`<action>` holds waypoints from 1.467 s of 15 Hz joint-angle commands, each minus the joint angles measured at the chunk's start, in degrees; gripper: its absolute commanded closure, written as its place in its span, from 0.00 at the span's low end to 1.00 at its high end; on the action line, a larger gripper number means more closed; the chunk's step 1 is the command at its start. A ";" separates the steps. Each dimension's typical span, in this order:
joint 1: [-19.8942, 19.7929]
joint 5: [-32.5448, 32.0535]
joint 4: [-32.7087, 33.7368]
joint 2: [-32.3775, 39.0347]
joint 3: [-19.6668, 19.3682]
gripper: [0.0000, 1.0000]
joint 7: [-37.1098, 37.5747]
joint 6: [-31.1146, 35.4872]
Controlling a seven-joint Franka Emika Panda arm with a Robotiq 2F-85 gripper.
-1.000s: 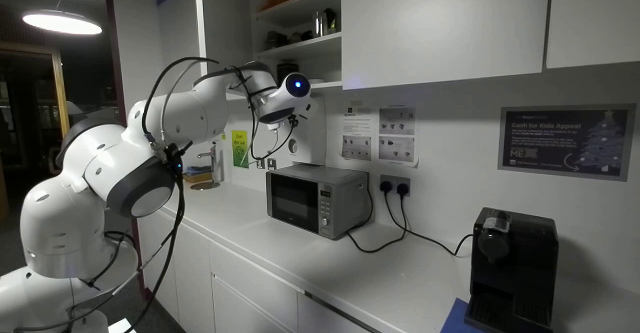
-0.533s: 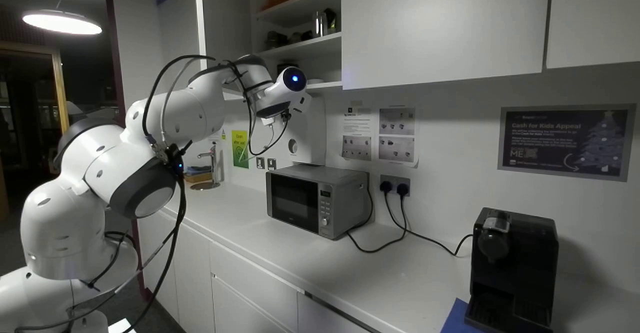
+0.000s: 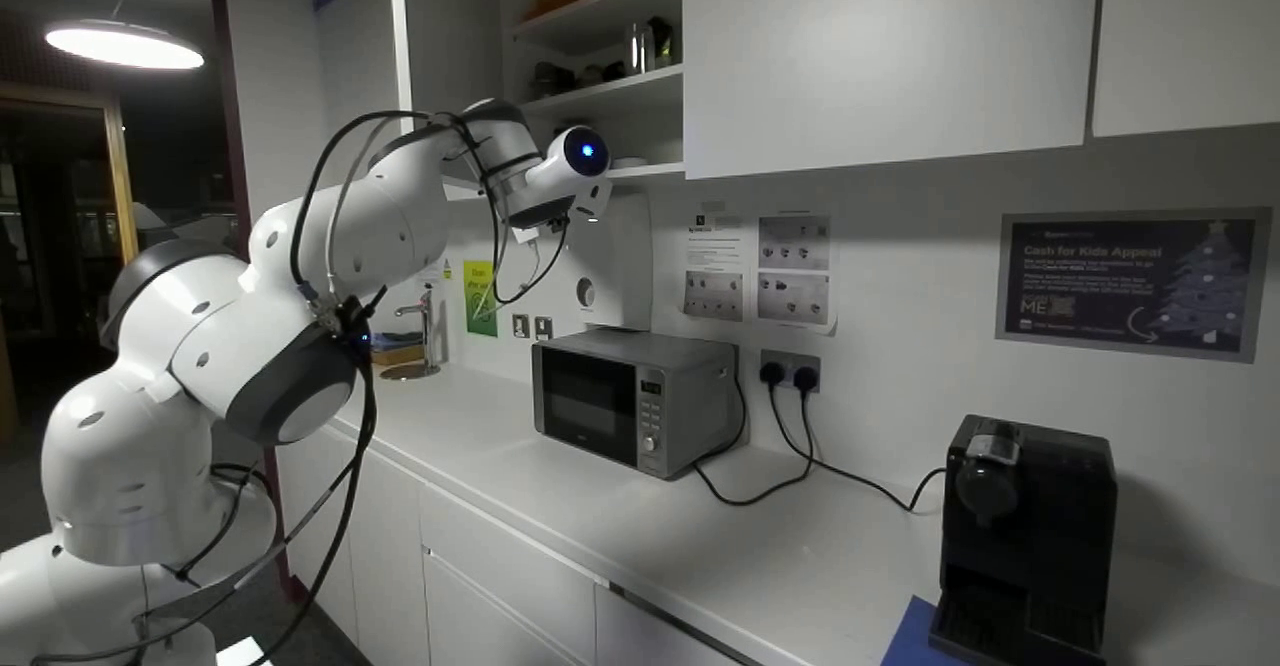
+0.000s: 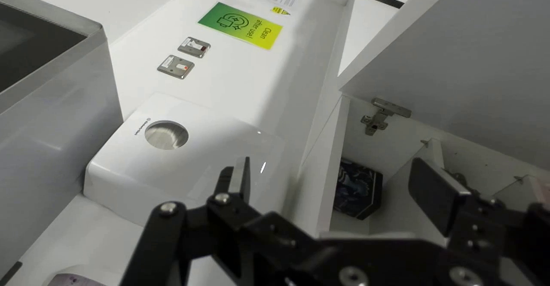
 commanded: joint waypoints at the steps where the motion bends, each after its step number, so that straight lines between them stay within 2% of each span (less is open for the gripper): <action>1: -0.06 0.26 0.26 -0.19 -0.12 0.00 -0.10 -0.29; 13: 0.54 -1.60 1.54 -2.04 0.07 0.00 -0.45 -1.49; 22: 3.58 -2.89 5.04 -1.74 -0.07 0.00 -2.44 -1.94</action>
